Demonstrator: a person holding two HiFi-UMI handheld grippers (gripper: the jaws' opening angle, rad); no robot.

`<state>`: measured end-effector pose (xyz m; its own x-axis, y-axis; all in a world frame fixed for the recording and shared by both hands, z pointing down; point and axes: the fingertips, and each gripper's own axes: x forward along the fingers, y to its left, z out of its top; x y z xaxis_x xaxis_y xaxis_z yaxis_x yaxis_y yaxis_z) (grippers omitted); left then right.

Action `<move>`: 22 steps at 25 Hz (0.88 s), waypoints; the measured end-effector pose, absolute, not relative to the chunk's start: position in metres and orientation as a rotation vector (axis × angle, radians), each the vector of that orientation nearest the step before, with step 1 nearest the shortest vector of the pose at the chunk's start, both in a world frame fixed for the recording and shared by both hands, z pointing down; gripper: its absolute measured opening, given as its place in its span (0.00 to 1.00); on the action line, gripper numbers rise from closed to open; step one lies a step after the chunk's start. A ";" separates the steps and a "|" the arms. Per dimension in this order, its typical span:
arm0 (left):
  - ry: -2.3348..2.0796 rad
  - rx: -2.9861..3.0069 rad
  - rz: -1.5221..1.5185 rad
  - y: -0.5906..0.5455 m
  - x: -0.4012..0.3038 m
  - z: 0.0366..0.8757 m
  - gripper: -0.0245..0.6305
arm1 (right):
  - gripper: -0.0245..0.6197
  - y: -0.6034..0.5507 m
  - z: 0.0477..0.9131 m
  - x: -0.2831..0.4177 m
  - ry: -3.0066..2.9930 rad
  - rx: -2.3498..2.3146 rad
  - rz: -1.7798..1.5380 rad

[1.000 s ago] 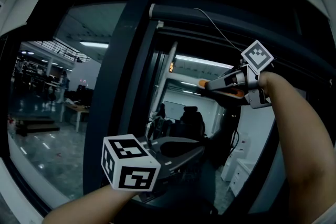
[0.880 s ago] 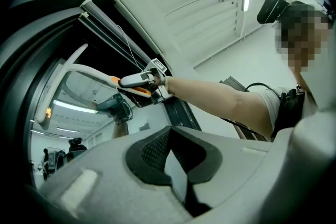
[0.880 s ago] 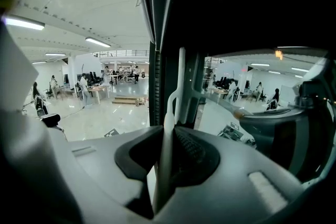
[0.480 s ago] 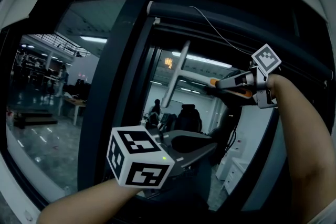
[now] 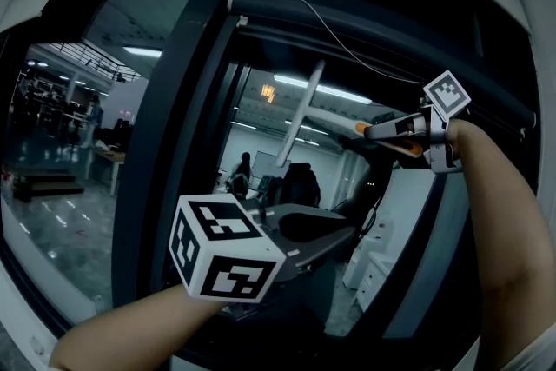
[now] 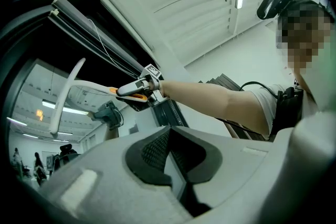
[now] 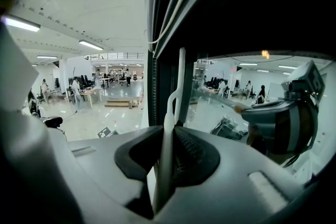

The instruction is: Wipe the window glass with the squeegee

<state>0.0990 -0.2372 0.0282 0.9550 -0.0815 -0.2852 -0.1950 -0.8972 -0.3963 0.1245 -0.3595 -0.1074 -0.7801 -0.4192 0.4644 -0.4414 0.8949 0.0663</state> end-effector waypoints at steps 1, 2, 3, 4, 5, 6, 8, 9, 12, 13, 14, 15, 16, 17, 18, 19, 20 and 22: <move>0.195 -2.677 0.361 -0.237 0.097 0.029 0.04 | 0.14 -0.360 -0.108 0.125 -2.580 0.635 0.065; 0.192 -2.679 0.355 -0.239 0.097 0.029 0.04 | 0.14 -0.361 -0.108 0.126 -2.580 0.643 0.067; 0.189 -2.680 0.349 -0.241 0.098 0.029 0.04 | 0.14 -0.363 -0.109 0.128 -2.582 0.648 0.070; 0.186 -2.681 0.343 -0.244 0.099 0.028 0.04 | 0.14 -0.366 -0.110 0.130 -2.585 0.651 0.072; 0.182 -2.682 0.339 -0.246 0.100 0.027 0.04 | 0.14 -0.368 -0.111 0.133 -2.587 0.655 0.075; 0.178 -2.684 0.336 -0.248 0.101 0.027 0.04 | 0.14 -0.371 -0.111 0.135 -2.588 0.658 0.079; 0.169 -2.687 0.333 -0.252 0.102 0.026 0.04 | 0.14 -0.374 -0.111 0.139 -2.587 0.667 0.086; 0.166 -2.688 0.331 -0.253 0.101 0.027 0.04 | 0.14 -0.375 -0.111 0.140 -2.586 0.673 0.088; 0.157 -2.688 0.324 -0.257 0.101 0.028 0.04 | 0.14 -0.376 -0.112 0.142 -2.581 0.687 0.088; 0.154 -2.690 0.323 -0.259 0.100 0.029 0.04 | 0.14 -0.377 -0.112 0.143 -2.579 0.690 0.089; 0.151 -2.692 0.323 -0.261 0.099 0.029 0.04 | 0.14 -0.377 -0.112 0.143 -2.577 0.693 0.092; 0.147 -2.694 0.323 -0.263 0.099 0.028 0.04 | 0.14 -0.378 -0.112 0.144 -2.577 0.695 0.095; 0.143 -2.697 0.324 -0.266 0.099 0.028 0.04 | 0.14 -0.380 -0.112 0.145 -2.577 0.696 0.097; 0.138 -2.699 0.324 -0.269 0.099 0.027 0.04 | 0.14 -0.381 -0.113 0.145 -2.579 0.697 0.098; 0.133 -2.701 0.324 -0.272 0.099 0.027 0.04 | 0.14 -0.383 -0.114 0.146 -2.580 0.699 0.099; 0.127 -2.703 0.324 -0.275 0.100 0.027 0.04 | 0.14 -0.384 -0.114 0.148 -2.580 0.701 0.099; 0.122 -2.706 0.323 -0.276 0.104 0.028 0.04 | 0.14 -0.384 -0.114 0.153 -2.579 0.702 0.100; 0.109 -2.713 0.322 -0.270 0.121 0.031 0.04 | 0.14 -0.374 -0.112 0.172 -2.579 0.708 0.102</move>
